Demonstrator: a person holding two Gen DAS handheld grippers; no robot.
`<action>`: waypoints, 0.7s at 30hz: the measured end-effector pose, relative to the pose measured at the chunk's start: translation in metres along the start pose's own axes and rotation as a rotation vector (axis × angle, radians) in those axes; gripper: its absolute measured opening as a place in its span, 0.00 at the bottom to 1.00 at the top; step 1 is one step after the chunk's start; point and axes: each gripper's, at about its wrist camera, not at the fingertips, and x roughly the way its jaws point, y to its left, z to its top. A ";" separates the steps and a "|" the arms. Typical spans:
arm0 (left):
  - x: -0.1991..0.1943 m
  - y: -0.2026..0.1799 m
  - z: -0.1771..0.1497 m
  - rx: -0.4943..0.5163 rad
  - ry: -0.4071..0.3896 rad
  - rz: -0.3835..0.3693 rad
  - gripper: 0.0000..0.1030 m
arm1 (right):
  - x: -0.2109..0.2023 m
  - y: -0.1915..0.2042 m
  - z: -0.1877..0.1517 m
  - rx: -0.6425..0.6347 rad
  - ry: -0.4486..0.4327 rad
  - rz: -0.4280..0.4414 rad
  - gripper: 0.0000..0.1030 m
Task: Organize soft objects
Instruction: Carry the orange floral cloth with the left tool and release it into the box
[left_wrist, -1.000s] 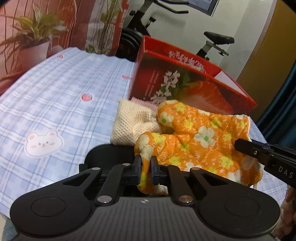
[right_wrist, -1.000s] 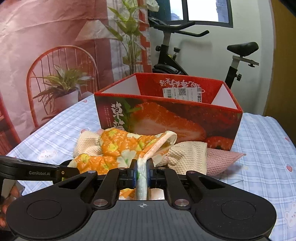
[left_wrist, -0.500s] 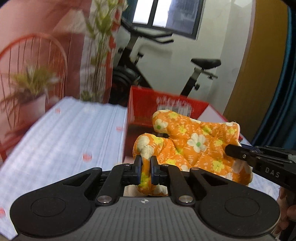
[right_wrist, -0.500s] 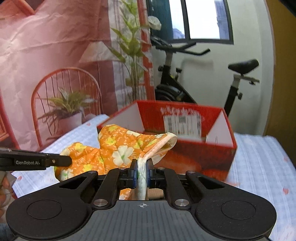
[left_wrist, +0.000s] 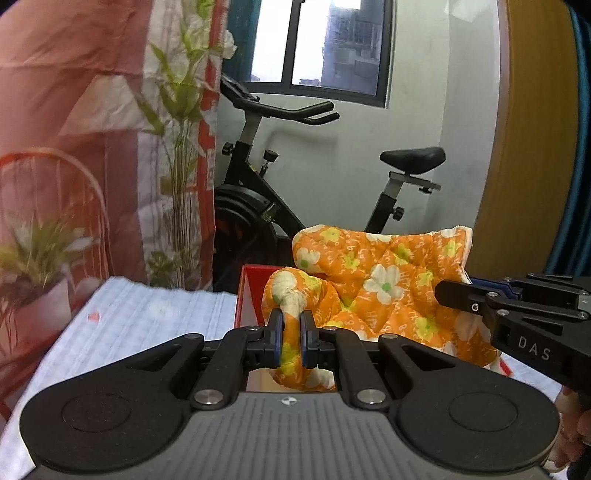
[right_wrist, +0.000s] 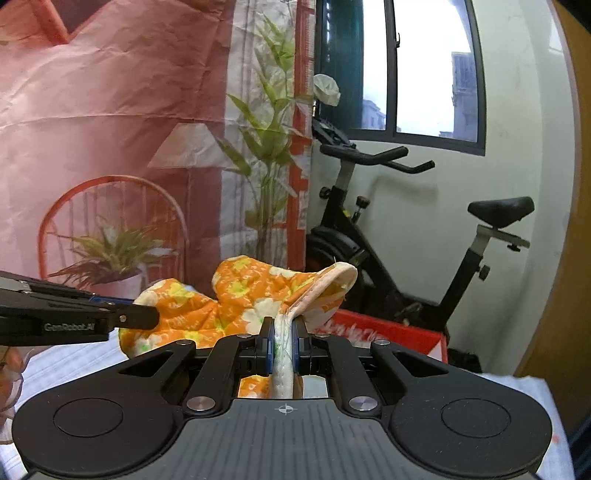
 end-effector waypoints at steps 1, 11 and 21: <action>0.007 -0.005 0.003 0.018 0.002 0.009 0.10 | 0.008 -0.005 0.003 0.008 0.001 -0.006 0.08; 0.071 -0.027 0.000 0.169 0.146 0.000 0.10 | 0.080 -0.060 -0.020 0.241 0.163 -0.029 0.08; 0.098 -0.012 -0.015 0.165 0.307 -0.023 0.10 | 0.115 -0.059 -0.051 0.250 0.292 -0.026 0.08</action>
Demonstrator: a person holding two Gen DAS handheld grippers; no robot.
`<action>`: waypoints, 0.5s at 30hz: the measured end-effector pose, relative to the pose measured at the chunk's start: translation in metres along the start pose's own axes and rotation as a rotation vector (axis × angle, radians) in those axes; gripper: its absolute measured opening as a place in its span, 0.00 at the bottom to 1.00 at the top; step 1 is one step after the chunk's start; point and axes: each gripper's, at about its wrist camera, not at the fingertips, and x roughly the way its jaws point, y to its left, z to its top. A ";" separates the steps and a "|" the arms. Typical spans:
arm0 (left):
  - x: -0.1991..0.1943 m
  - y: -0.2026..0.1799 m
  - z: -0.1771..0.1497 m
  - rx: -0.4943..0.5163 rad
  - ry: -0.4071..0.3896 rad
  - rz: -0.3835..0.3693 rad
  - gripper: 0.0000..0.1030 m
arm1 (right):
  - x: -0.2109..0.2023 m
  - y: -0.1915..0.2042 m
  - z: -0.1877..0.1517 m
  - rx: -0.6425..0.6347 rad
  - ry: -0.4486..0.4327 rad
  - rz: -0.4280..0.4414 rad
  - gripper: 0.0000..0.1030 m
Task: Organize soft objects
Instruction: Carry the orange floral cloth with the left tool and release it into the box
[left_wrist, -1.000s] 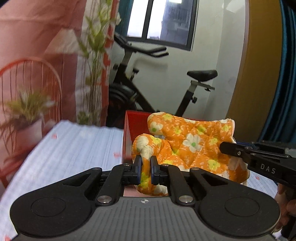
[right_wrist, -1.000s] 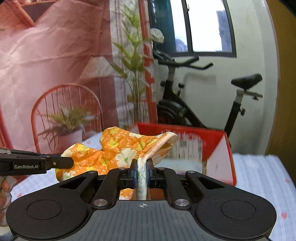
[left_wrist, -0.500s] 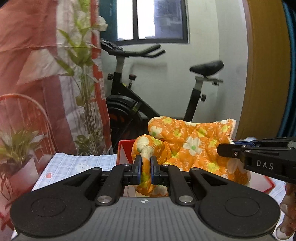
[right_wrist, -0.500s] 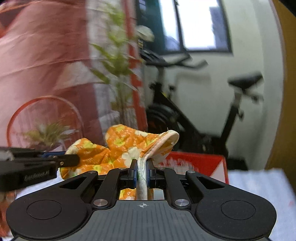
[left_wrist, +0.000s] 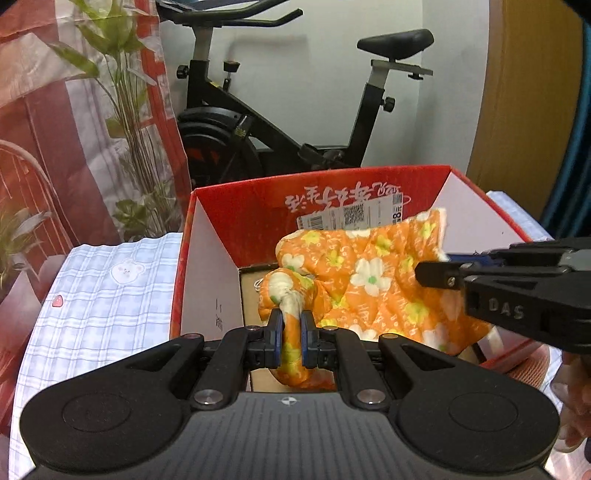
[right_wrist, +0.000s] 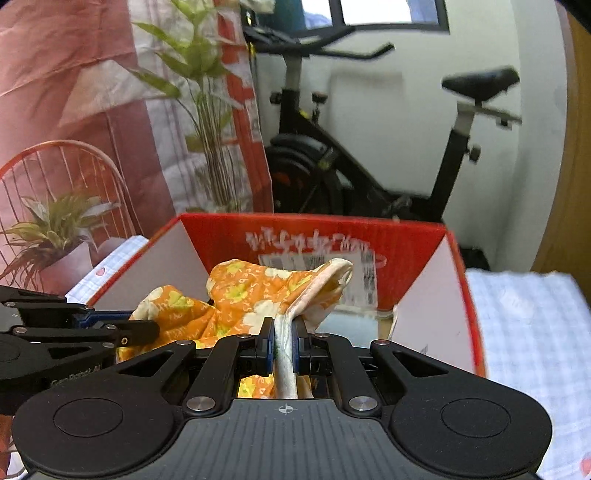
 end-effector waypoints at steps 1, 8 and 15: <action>0.001 0.001 0.000 -0.001 0.005 -0.001 0.10 | 0.003 -0.001 -0.001 0.013 0.010 0.002 0.08; 0.007 0.004 -0.001 0.019 0.026 -0.002 0.11 | 0.020 0.003 -0.012 0.045 0.060 -0.002 0.08; 0.000 0.009 0.005 -0.018 0.017 0.008 0.24 | 0.019 0.002 -0.010 0.035 0.079 -0.043 0.13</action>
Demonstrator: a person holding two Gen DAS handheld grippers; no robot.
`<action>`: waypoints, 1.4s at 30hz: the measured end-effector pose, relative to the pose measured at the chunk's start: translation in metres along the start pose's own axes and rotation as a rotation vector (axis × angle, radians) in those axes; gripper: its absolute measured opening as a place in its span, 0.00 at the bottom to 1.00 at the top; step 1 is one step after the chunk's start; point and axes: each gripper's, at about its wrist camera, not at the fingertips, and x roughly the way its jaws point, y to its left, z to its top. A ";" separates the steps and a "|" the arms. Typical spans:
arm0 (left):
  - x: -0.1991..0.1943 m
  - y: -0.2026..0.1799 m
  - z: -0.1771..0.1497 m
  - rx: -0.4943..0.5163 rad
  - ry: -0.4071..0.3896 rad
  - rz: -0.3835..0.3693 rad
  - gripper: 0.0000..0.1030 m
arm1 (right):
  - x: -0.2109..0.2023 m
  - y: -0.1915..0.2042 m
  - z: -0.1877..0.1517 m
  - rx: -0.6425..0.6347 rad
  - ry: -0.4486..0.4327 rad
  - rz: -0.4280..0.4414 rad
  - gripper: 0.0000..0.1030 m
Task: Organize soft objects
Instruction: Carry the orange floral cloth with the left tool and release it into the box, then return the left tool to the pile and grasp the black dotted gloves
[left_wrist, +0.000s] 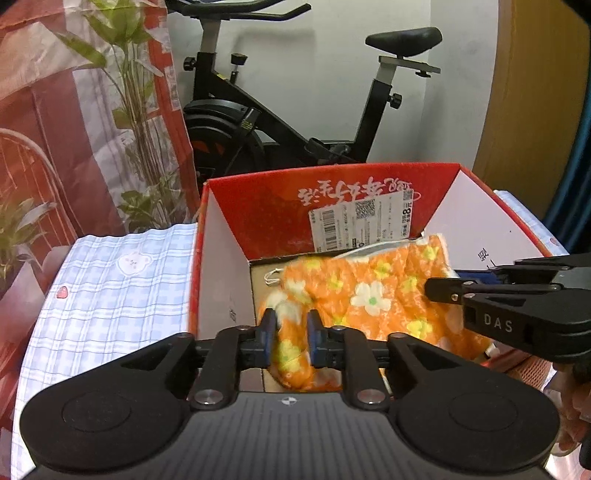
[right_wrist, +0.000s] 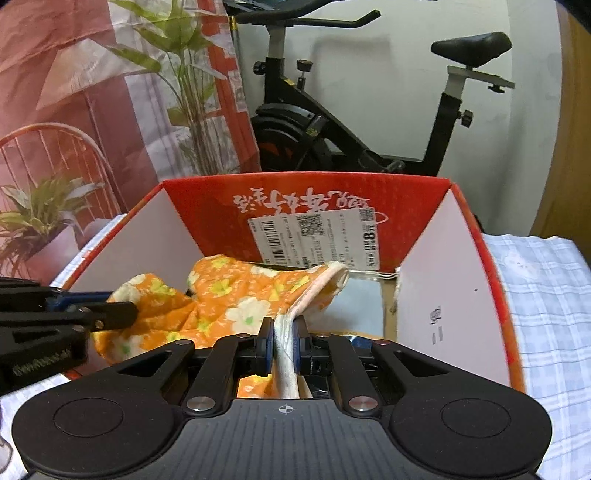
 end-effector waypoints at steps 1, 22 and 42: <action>-0.003 0.000 0.001 0.002 -0.007 -0.001 0.25 | -0.001 0.000 0.000 -0.002 0.001 -0.009 0.15; -0.138 0.001 -0.092 -0.109 -0.072 -0.100 0.35 | -0.154 0.015 -0.058 -0.095 -0.152 0.003 0.44; -0.121 -0.018 -0.223 -0.238 0.109 -0.244 0.35 | -0.202 0.042 -0.226 -0.087 0.086 -0.005 0.59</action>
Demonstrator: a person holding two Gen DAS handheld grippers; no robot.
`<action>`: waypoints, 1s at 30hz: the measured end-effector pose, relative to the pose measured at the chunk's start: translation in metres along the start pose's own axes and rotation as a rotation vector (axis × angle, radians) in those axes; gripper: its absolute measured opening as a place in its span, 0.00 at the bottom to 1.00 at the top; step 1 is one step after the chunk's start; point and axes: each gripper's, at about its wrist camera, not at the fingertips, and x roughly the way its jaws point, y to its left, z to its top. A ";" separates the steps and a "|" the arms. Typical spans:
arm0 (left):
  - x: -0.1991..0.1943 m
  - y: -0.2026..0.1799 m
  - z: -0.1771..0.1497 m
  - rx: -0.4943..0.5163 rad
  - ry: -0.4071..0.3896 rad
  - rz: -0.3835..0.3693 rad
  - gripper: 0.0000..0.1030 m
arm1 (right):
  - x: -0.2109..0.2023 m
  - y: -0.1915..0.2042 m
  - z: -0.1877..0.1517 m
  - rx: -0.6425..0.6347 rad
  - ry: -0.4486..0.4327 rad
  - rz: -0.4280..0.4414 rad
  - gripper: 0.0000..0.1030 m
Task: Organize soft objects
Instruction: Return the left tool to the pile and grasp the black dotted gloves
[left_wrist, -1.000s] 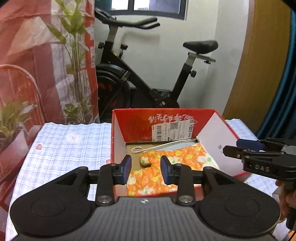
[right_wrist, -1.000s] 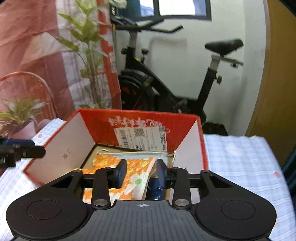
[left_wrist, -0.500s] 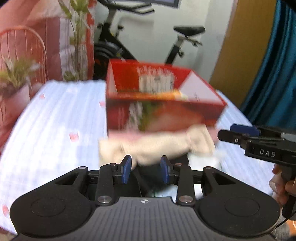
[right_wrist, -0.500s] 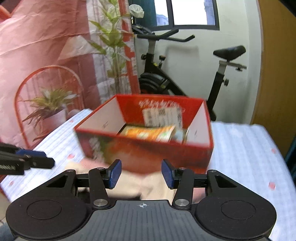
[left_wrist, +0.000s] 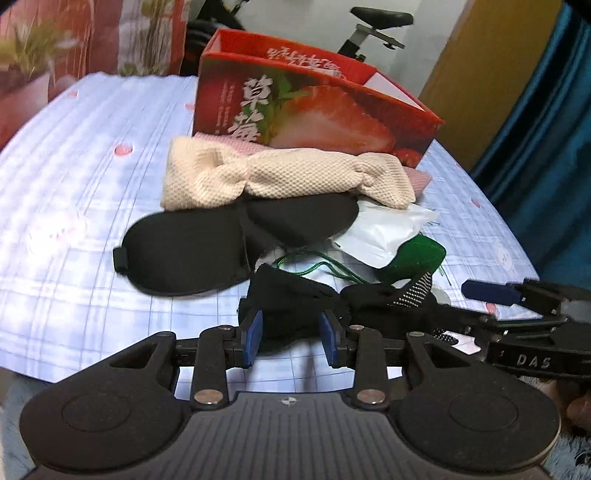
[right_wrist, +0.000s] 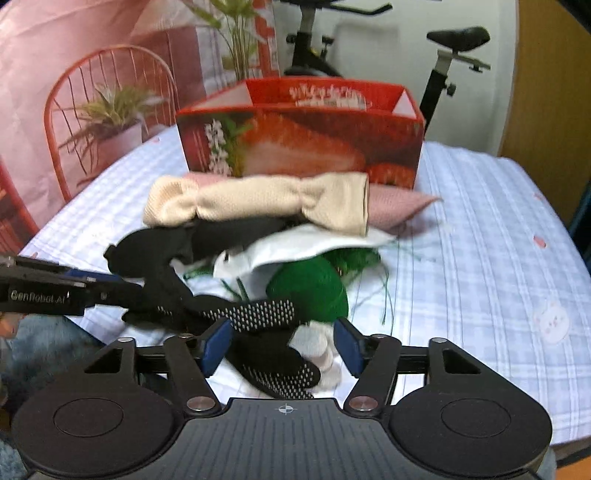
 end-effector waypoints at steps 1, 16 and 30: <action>0.000 0.001 -0.001 -0.011 -0.006 0.001 0.35 | 0.004 -0.001 0.000 0.002 0.008 -0.001 0.59; 0.019 -0.003 -0.003 0.023 -0.028 -0.012 0.55 | 0.041 -0.004 -0.007 -0.012 0.054 0.006 0.56; 0.026 0.014 0.002 -0.077 -0.021 -0.021 0.54 | 0.036 0.003 -0.009 -0.040 0.035 0.027 0.24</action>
